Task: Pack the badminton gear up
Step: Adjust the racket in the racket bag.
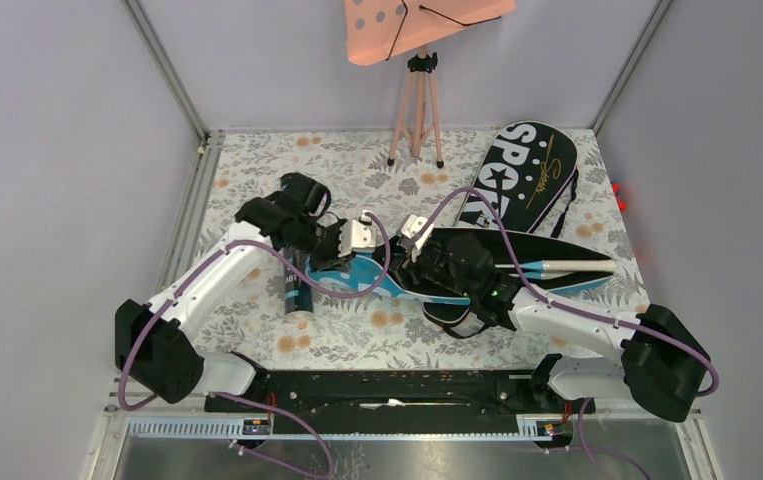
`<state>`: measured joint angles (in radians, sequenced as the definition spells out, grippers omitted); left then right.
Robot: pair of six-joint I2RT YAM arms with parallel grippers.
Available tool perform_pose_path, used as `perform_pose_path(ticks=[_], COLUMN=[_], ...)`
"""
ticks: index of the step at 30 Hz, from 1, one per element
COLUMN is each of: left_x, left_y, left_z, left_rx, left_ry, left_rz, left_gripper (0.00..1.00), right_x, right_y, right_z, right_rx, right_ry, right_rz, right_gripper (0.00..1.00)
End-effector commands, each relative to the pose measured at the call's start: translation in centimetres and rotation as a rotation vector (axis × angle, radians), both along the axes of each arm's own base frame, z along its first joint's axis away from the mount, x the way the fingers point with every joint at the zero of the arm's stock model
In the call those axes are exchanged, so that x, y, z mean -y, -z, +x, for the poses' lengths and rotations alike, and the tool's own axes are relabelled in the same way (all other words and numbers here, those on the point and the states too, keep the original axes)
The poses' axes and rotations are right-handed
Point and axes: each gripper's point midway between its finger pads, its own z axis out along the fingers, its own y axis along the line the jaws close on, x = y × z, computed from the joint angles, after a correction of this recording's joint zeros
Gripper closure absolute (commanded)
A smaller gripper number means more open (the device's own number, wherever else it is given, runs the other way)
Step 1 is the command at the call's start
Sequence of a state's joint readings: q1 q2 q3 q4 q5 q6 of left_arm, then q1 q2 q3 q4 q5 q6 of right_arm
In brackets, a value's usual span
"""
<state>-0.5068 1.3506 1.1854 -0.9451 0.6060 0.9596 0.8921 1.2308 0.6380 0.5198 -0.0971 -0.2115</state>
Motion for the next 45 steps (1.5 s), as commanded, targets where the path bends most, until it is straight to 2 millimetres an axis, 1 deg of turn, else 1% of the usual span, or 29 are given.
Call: perform_pose_path(ticks=[1,6,9,13,16,19,23,24,25,26,27,30,32,33,35,36,37,39,41,43,45], left_x=[1.5,1.6,1.7,1.7,1.7,1.6,1.6,1.5,1.4,1.3,1.1,0.9,0.8,0.8,0.7,0.7,0.7,0.8,0.7,0.7,0.7], left_y=[0.0,0.1,0.1,0.1,0.1,0.2,0.3,0.3,0.5,0.5,0.7,0.9,0.9,0.9,0.9,0.9,0.9,0.9,0.9,0.9,0.9], left_z=[-1.1,-0.9,-0.8,-0.6,-0.6,-0.5,-0.4,-0.4,-0.4,-0.3,-0.3,-0.1,0.0,0.0,0.0,0.0,0.0,-0.1,-0.1,-0.1,0.0], left_rx=[-0.104,-0.113,-0.119,-0.118,-0.114,-0.112,-0.108,-0.107,-0.105,-0.102,-0.1,-0.083,-0.073,-0.071,-0.068,-0.068,-0.069,-0.071,-0.071,-0.069,-0.067], left_ry=[0.016,0.007,-0.001,-0.006,-0.007,-0.01,-0.014,-0.016,-0.02,-0.024,-0.028,-0.034,-0.038,-0.04,-0.04,-0.038,-0.036,-0.036,-0.037,-0.038,-0.039], left_rz=[-0.059,-0.056,-0.052,-0.051,-0.053,-0.05,-0.045,-0.04,-0.034,-0.027,-0.021,-0.012,-0.007,-0.006,-0.005,-0.006,-0.006,-0.007,-0.007,-0.005,-0.005], left_gripper=[1.0,1.0,1.0,1.0,1.0,1.0,1.0,1.0,1.0,1.0,1.0,1.0,1.0,1.0,1.0,1.0,1.0,1.0,1.0,1.0,1.0], right_x=[-1.3,-1.3,-1.7,-1.8,-1.6,-1.3,-0.2,0.2,0.7,1.4,2.1,4.5,6.4,7.3,8.4,8.5,8.3,7.1,5.8,4.8,4.1], right_y=[-5.9,-6.8,-7.4,-8.3,-8.2,-7.8,-7.8,-7.9,-8.4,-8.5,-8.7,-8.3,-7.2,-6.7,-6.1,-5.8,-5.5,-5.1,-4.8,-4.9,-5.6], right_z=[0.1,0.1,-0.8,-1.7,-1.4,-0.3,1.4,1.7,2.0,2.3,2.6,3.0,3.1,3.2,3.3,3.3,3.3,2.9,2.5,1.7,0.8], right_rx=[0.083,0.088,0.083,0.063,0.054,0.034,0.031,0.033,0.038,0.035,0.031,-0.015,-0.056,-0.072,-0.085,-0.087,-0.087,-0.095,-0.107,-0.115,-0.119], right_ry=[0.002,0.019,-0.031,-0.061,-0.04,0.029,0.148,0.177,0.208,0.245,0.279,0.384,0.458,0.495,0.536,0.537,0.529,0.456,0.387,0.311,0.253], right_rz=[0.169,0.22,0.238,0.273,0.266,0.249,0.224,0.213,0.209,0.184,0.158,0.019,-0.115,-0.169,-0.241,-0.261,-0.268,-0.27,-0.259,-0.234,-0.181], right_gripper=[0.32,0.3,0.27,0.26,0.28,0.3,0.49,0.51,0.53,0.57,0.57,0.57,0.57,0.59,0.81,0.88,0.91,1.0,0.99,0.86,0.73])
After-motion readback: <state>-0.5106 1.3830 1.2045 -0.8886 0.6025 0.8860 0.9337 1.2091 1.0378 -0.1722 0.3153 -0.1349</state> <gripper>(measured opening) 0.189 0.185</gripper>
